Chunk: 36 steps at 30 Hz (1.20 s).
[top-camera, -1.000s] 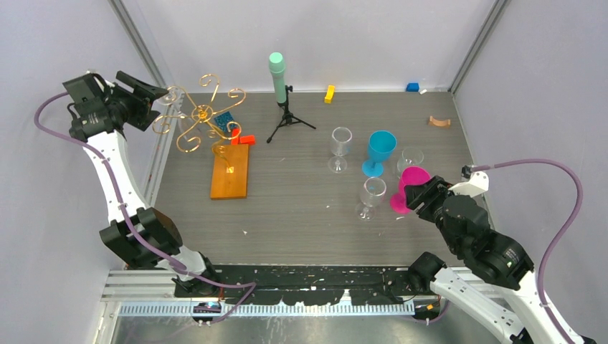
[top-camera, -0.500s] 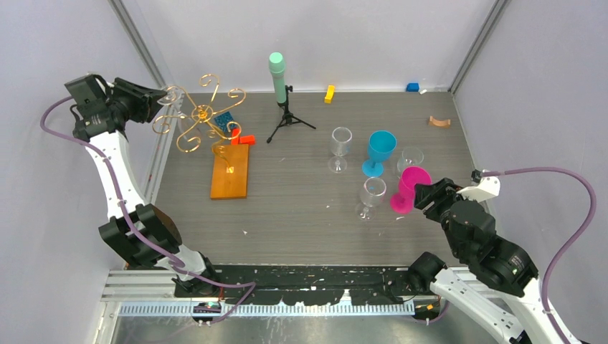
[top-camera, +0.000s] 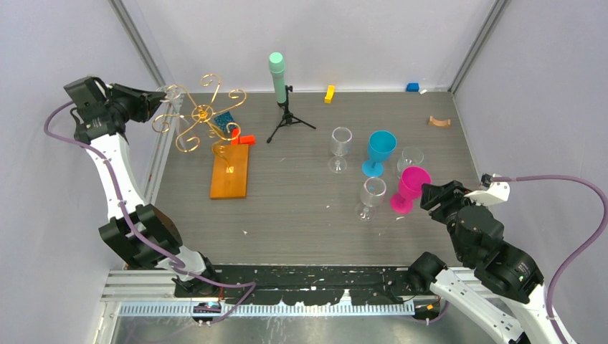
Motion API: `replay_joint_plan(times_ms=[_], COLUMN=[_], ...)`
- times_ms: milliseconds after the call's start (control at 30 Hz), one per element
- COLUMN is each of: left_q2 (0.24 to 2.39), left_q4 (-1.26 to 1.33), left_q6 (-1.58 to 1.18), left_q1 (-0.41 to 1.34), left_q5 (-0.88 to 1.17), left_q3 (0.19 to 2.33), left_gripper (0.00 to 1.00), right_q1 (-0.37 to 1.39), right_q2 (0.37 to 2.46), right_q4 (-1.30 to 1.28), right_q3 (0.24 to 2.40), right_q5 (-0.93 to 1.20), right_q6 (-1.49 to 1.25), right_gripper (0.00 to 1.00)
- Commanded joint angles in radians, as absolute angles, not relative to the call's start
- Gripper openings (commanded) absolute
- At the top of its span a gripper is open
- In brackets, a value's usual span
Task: Take the wine glass off the wine glass rack
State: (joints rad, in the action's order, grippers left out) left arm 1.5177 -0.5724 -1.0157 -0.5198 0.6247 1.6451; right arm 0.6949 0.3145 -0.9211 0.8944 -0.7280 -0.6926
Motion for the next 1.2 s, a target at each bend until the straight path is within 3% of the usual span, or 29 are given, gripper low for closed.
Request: replay_joint_plan(times_ms=[0, 367, 1167], left_q2=[1.451, 1.364, 1.432], left_q4=[-0.492, -0.306, -0.715], left_q6=[-1.041, -1.175, -0.791], left_q1=[-0.525, -0.531, -0.534], left_q5=[0.644, 0.669, 0.52], left_q3=[1.644, 1.564, 1.728], left_gripper=[0.0, 0.0, 0.01], right_q1=[0.7, 0.7, 0.699], right_q2=[0.332, 0.32, 0.327], right_q4=[-0.912, -0.912, -0.912], right_q3=[0.928, 0.912, 0.899], right_q5=[-0.773, -0.77, -0.772], right_q6=[-0.71, -0.723, -0.735], right_gripper=[0.55, 0.55, 0.55])
